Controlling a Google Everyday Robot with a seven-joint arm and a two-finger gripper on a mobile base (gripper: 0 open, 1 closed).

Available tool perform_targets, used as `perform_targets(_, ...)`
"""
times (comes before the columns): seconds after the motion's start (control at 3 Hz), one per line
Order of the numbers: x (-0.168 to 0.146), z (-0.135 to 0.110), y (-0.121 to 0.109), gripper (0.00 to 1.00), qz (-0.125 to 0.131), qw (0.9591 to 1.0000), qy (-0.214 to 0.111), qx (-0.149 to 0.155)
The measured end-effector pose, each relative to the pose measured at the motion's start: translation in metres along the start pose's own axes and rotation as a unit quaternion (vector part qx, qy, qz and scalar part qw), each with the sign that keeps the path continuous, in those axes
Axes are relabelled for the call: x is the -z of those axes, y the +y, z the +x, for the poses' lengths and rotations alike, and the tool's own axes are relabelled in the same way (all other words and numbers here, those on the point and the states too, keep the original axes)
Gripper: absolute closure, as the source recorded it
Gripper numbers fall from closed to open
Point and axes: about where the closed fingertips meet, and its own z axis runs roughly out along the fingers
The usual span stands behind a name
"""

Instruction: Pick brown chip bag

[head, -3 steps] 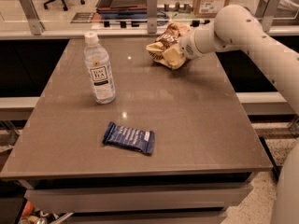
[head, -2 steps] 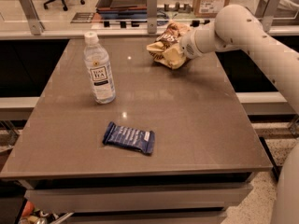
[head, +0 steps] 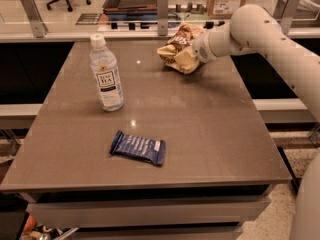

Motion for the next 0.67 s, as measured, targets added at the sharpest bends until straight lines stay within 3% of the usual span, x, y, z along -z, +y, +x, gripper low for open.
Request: perform_targets(0.67, 0.0002, -0.0004, -0.0001, 1.0, 0.0, 1.0, 0.0, 0.0)
